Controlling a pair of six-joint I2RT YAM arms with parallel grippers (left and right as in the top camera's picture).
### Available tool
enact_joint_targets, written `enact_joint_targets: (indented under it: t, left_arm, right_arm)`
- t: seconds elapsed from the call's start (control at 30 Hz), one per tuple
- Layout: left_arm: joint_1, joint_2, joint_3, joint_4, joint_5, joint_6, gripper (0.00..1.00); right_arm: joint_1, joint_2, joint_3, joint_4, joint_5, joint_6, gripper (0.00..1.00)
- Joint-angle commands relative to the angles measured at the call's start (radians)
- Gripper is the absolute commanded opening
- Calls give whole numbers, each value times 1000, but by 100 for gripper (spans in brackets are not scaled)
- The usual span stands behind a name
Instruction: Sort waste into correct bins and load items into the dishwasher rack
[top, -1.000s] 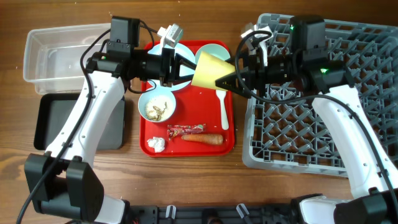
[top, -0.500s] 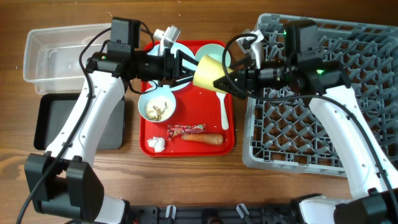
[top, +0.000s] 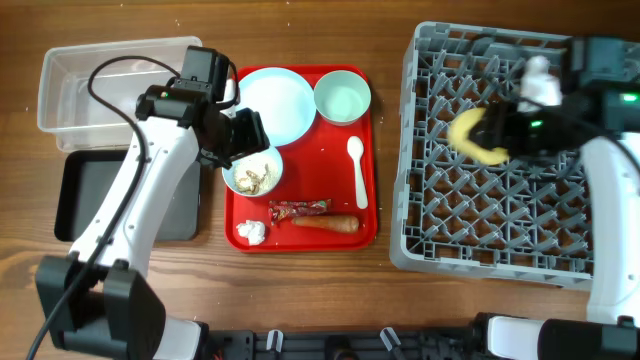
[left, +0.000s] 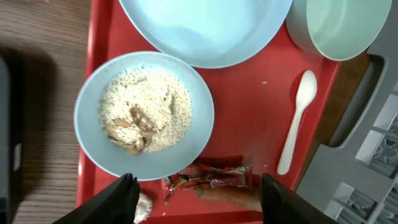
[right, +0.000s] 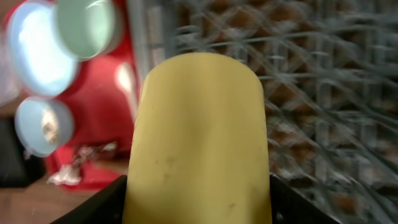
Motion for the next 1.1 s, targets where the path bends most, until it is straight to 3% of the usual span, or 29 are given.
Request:
enact_joint_targets:
  t: [0.0,0.3,0.63,0.67,0.7,0.73,0.77,1.07]
  left_arm:
    - [-1,-60,8,2,-50,9,64]
    - [-1,-63,8,2,-50,10,63]
    - [-1,-63,8,-6,-49,31,63]
    - [-1,-63,8,-8,-49,31,63]
    - [-1,-63,8,-10,-49,31,63]
    - [-1,-63,8,-10,-49,31,63]
    - [-1,-63,8,-10,-48,31,63]
    - [-1,-63,8,-25,-49,31,66]
  right_arm:
    - [-125,3,34,-52,191,63,34]
    - [-434,133,34,-62,215,54,34]
    - [-495,280,33,-16,214,50,34]
    - [-494,298,33,-15,215,50,42]
    - [-494,312,33,-15,215,50,58]
    - [-494,325,33,-11,215,50,82]
    - [-494,332,33,-8,215,50,88]
    - [-492,325,34,0,118,45,90]
